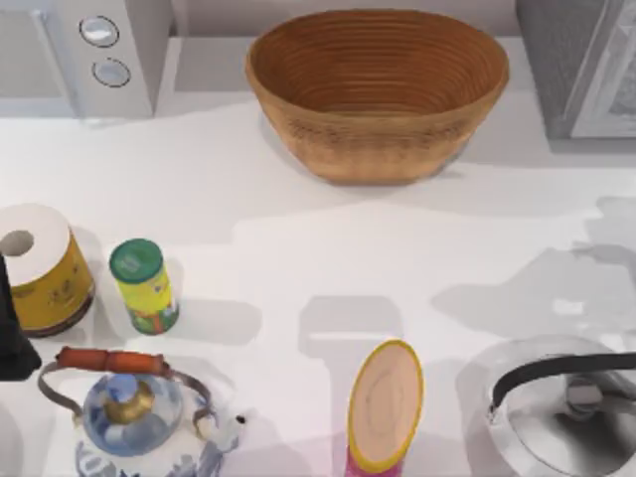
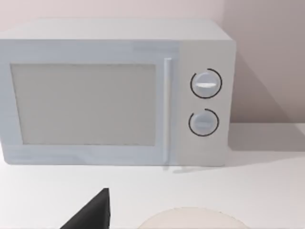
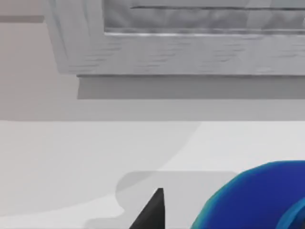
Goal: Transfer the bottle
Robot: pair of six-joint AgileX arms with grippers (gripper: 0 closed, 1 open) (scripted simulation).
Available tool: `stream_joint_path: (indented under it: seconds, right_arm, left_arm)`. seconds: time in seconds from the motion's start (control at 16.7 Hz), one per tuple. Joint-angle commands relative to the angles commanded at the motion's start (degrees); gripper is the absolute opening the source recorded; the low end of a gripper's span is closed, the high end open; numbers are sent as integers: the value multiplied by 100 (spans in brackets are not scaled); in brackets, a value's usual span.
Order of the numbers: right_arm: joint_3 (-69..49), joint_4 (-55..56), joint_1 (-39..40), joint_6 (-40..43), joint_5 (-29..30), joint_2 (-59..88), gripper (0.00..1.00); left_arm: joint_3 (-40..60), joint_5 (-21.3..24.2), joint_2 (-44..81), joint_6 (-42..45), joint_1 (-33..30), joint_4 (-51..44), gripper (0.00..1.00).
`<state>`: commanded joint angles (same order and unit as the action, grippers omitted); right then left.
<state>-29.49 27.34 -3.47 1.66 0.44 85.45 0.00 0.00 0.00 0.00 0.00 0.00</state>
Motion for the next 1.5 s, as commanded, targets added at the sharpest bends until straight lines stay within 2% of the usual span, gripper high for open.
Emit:
stream_joint_path:
  seconds: [0.48, 0.84, 1.5]
  right_arm:
    - [-302, 1172, 1, -19, 57, 1639, 0]
    - [-360, 1359, 12, -32, 50, 1815, 0]
    - [-360, 1359, 12, -32, 50, 1815, 83]
  left_arm:
    - [0, 0, 0, 0, 0, 0, 100]
    - [0, 0, 0, 0, 0, 0, 100]
    - [0, 0, 0, 0, 0, 0, 100]
